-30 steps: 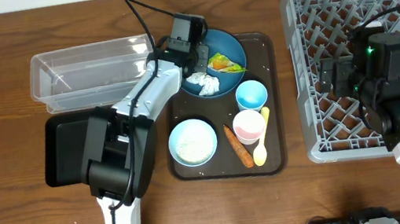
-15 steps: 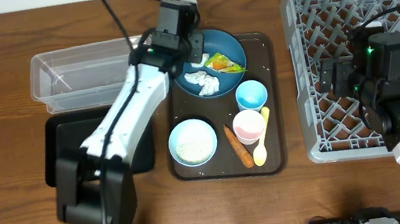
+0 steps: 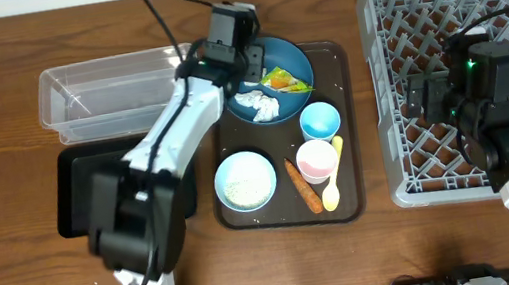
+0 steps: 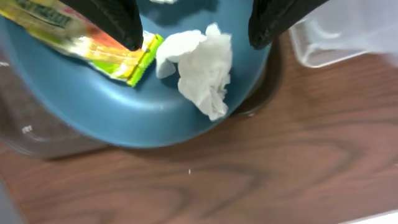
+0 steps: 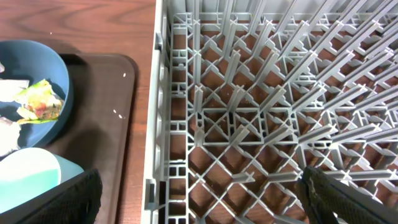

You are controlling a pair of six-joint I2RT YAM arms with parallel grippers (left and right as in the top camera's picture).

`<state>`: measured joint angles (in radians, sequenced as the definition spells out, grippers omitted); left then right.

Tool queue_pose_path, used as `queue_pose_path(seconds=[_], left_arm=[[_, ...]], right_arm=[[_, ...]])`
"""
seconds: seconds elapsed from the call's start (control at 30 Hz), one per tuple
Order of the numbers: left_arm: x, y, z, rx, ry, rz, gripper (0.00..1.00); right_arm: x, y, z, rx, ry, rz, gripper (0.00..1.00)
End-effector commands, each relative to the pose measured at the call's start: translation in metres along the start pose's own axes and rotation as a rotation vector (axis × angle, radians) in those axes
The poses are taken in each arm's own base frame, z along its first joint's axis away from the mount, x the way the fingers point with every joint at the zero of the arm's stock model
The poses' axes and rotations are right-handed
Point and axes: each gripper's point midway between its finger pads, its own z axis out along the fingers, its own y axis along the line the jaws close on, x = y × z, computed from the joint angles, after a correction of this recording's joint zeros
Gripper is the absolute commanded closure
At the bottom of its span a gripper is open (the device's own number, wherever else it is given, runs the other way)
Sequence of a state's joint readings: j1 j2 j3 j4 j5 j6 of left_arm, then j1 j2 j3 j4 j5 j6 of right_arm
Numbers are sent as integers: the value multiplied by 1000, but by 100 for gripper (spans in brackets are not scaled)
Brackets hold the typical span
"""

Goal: Sort waste into correct bins and load items into the dishwasher rack
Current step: 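Carry the tissue left and release it into the clear bin, then return the left gripper to the plate and grasp the second tissue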

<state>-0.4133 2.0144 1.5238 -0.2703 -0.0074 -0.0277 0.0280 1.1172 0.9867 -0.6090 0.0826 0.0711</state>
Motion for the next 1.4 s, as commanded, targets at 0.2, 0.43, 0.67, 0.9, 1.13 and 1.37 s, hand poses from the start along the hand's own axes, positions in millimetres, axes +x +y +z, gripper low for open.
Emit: queue_pose_path(seconds=[0.2, 0.43, 0.67, 0.9, 1.13, 1.37], left_arm=[[29, 4, 47, -20, 50, -2, 42], [31, 4, 49, -21, 55, -2, 90], [8, 5, 21, -17, 4, -6, 94], [-17, 14, -50, -24, -24, -19, 94], [-22, 69, -113, -118, -26, -92, 94], [-9, 149, -134, -267, -5, -211, 94]], right_arm=[[-9, -2, -5, 5, -24, -3, 1], [-9, -2, -5, 5, -24, -3, 1], [-9, -2, -5, 6, -23, -3, 1], [-8, -2, -5, 6, -20, -4, 1], [-8, -2, -5, 6, -20, -4, 1], [-8, -2, -5, 6, -20, -4, 1]])
